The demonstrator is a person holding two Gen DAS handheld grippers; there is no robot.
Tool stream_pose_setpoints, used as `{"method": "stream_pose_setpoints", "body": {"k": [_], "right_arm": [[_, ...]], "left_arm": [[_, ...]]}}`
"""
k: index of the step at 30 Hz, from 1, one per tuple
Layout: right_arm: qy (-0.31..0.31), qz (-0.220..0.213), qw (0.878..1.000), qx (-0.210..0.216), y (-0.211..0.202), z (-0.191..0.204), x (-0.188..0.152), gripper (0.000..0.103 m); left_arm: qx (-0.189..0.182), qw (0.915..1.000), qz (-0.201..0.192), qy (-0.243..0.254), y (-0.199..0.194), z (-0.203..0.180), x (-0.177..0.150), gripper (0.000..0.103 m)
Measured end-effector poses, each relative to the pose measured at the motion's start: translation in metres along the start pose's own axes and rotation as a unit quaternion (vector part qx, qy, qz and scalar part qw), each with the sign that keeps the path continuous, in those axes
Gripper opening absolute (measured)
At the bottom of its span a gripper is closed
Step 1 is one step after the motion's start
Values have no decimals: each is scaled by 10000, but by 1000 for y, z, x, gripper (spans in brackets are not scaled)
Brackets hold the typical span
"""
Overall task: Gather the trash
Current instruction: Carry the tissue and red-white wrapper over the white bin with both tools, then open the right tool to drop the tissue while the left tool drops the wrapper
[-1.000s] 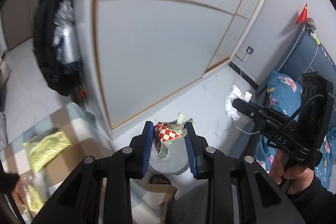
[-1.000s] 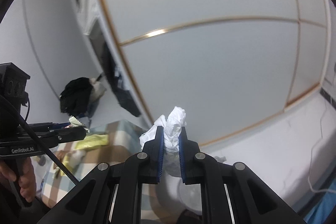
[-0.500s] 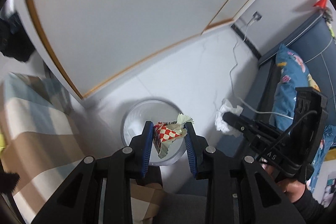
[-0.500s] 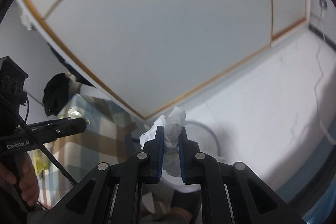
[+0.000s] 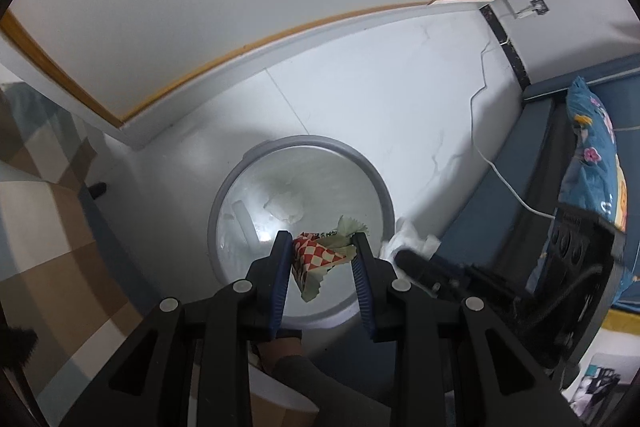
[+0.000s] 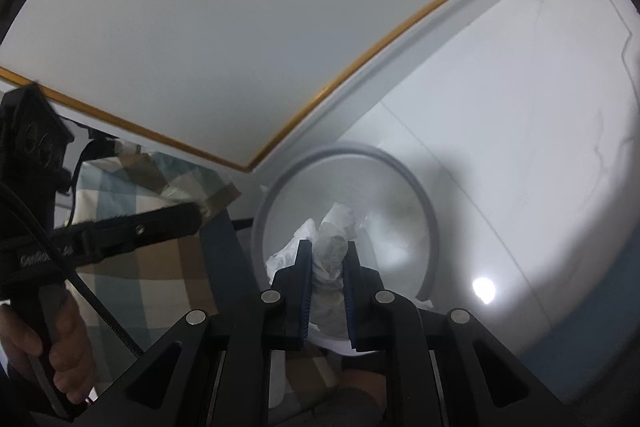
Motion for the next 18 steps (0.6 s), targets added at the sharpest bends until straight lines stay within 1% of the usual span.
{"method": "stream_pose_setpoints", "body": {"k": [1,2,4,5,7,9,10,11,12,13,14,18], "right_arm": [[11,88,10000,35,9,1,-3,15],[29,163,9998,71,7,-5,-4,15],[104,307,9992,212,17,-6,-10,16],[109,391,9988,261,20,-6,-12,19],[34,530,9984,208,26,-8,-19,20],[19,607,9979,207,31,-9,-24,26],[33,682,9975,196,34,-9,-27,34],[30,716,9973,168,35,-10,-29,45],[17,745,9971,119,36,-11,-30,50],[-17,758,9971,14,37,-13,-32,52],[-42,773,9970,-4,37,-13,-33,52],[-21,846,9964,60,36,-17,-35,52]], "left_arm": [[-13,10000,72,-58,3,1,1,25],[-42,9998,124,-115,6,1,1,25],[-209,9993,210,-216,10,0,2,25],[-250,9991,258,-238,14,0,3,25],[-239,9989,318,-259,18,0,4,25],[-208,9987,347,-318,20,1,4,25],[-217,9985,377,-346,22,2,3,25],[-228,9981,432,-379,23,2,2,25],[-244,9978,475,-401,26,2,2,25],[-267,9974,520,-412,28,2,3,25],[-291,9971,567,-407,30,0,3,26],[-261,9969,670,-331,34,-2,0,26]]}}
Point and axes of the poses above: each gripper's, at about its wrist camera, not at the fingertips, and y roughly the way its jaws point, z to its left, x to its top, the point moved 5 cm from there along y, roughly the way its jaws point, and after that the axes turned 13 degrees about -z, right-handed, at the moved point
